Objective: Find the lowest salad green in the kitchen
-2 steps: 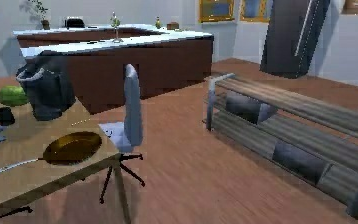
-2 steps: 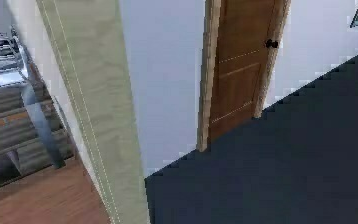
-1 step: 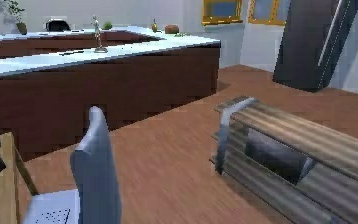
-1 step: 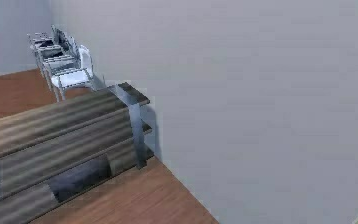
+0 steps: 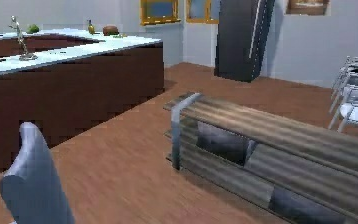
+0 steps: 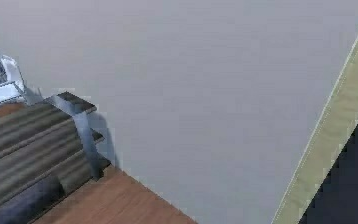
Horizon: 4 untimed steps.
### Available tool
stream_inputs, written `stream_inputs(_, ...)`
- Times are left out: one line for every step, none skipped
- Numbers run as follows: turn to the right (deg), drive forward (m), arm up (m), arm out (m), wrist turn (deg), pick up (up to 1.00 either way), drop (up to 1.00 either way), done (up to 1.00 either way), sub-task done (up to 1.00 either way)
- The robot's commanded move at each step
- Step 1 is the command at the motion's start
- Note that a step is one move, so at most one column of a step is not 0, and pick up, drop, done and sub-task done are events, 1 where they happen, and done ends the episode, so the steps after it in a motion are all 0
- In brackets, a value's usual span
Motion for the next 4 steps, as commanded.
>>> stream_inputs(0.0, 1.0, 0.0, 0.0, 0.0, 0.0, 0.0, 0.0, 0.0)
stream_inputs(-45.0, 0.0, 0.0, 0.0, 0.0, 0.0, 0.0, 0.0, 0.0)
stream_inputs(-3.0, 0.0, 0.0, 0.0, 0.0, 0.0, 0.0, 0.0, 0.0)
stream_inputs(0.0, 0.45, 0.0, 0.0, 0.0, 0.0, 0.0, 0.0, 0.0)
